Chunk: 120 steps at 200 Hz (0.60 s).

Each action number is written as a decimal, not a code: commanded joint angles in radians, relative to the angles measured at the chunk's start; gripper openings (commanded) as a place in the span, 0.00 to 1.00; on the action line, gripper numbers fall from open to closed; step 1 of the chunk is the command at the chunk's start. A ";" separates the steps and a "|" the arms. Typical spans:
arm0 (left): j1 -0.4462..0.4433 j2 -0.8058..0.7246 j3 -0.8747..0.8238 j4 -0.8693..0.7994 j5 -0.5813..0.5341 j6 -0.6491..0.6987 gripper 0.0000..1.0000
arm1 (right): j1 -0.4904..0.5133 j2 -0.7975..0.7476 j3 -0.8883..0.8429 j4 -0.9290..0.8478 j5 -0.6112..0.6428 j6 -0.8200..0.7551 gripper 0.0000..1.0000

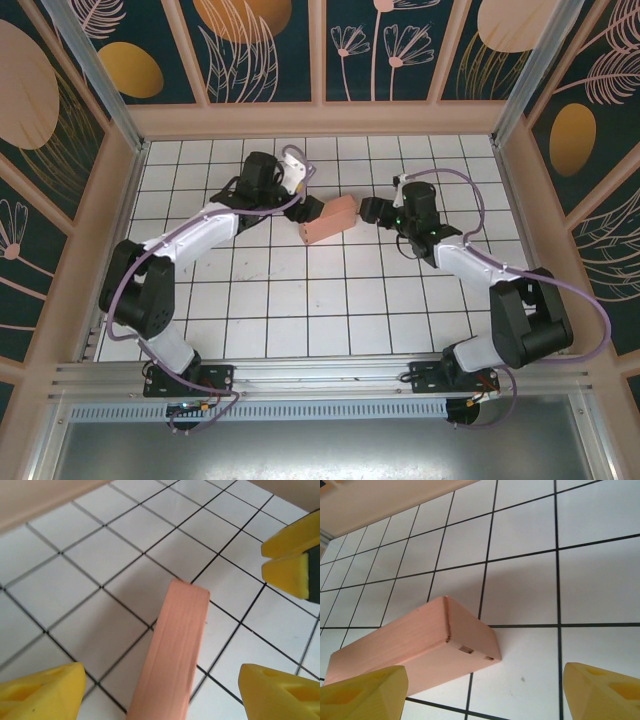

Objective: Fold the paper box

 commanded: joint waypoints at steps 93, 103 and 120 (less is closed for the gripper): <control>-0.088 0.419 0.494 -0.356 0.021 0.329 0.61 | -0.039 -0.075 -0.058 0.012 -0.012 -0.007 0.81; -0.090 0.439 0.521 -0.371 0.030 0.327 0.58 | -0.042 -0.078 -0.062 0.010 -0.014 -0.008 0.81; -0.093 0.468 0.555 -0.396 0.047 0.321 0.56 | -0.049 -0.081 -0.069 0.013 -0.015 -0.007 0.81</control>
